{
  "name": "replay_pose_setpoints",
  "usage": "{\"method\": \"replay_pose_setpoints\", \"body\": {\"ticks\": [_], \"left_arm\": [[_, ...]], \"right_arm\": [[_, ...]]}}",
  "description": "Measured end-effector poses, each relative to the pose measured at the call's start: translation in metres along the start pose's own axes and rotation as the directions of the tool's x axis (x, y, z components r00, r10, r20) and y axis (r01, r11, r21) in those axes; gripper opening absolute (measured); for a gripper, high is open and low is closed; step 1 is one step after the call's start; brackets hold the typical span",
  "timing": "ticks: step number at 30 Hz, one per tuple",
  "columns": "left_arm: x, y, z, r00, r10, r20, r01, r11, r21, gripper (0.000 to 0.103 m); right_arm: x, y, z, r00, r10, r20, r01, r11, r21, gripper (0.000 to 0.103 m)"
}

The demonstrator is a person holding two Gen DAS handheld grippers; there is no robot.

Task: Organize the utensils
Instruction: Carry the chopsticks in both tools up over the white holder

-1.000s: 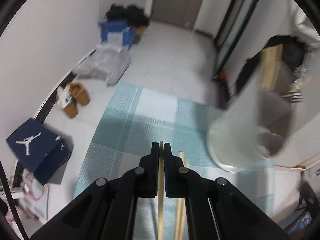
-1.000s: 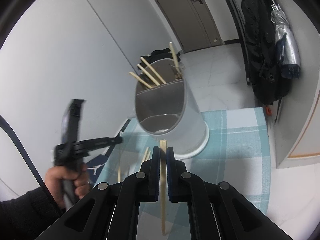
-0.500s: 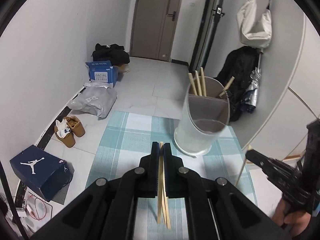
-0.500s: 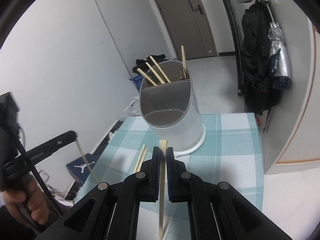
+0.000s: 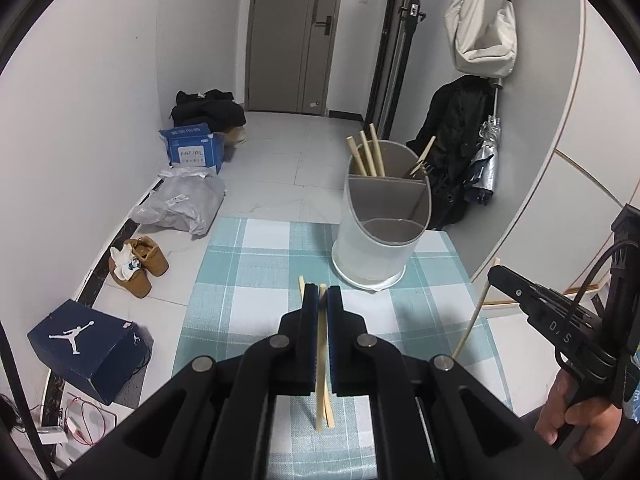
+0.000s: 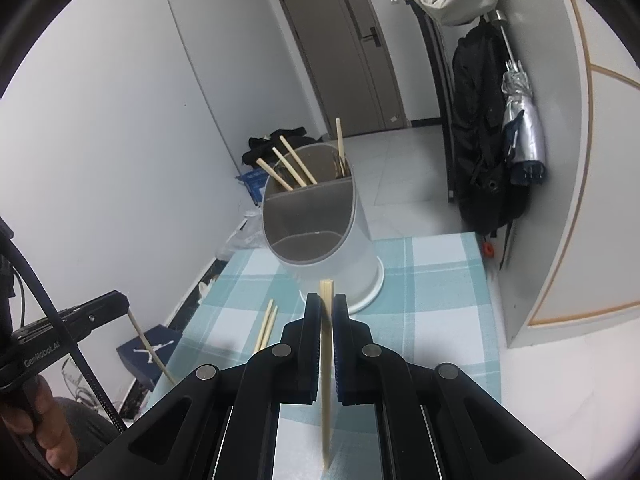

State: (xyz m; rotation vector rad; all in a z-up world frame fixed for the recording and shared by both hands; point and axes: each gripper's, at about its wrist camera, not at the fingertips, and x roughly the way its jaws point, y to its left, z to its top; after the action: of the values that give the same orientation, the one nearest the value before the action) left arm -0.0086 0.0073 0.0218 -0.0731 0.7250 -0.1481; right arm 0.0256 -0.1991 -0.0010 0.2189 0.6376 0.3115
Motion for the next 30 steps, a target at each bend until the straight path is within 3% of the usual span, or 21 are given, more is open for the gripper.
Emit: {"method": "replay_pose_setpoints", "body": {"ticks": [19,30], "left_arm": [[-0.019,-0.026,0.042,0.993,-0.112,0.033,0.111,0.993,0.034,0.001],[-0.023,-0.035,0.094,0.981,-0.180,0.076,0.179,0.983,0.030,0.001]], "right_arm": [[-0.031,0.005,0.036,0.992,0.015,0.129,-0.015,1.000,-0.002,0.005],[-0.036,0.015,0.095,0.980,0.035,0.198,-0.029,0.999,-0.033,0.005]]}}
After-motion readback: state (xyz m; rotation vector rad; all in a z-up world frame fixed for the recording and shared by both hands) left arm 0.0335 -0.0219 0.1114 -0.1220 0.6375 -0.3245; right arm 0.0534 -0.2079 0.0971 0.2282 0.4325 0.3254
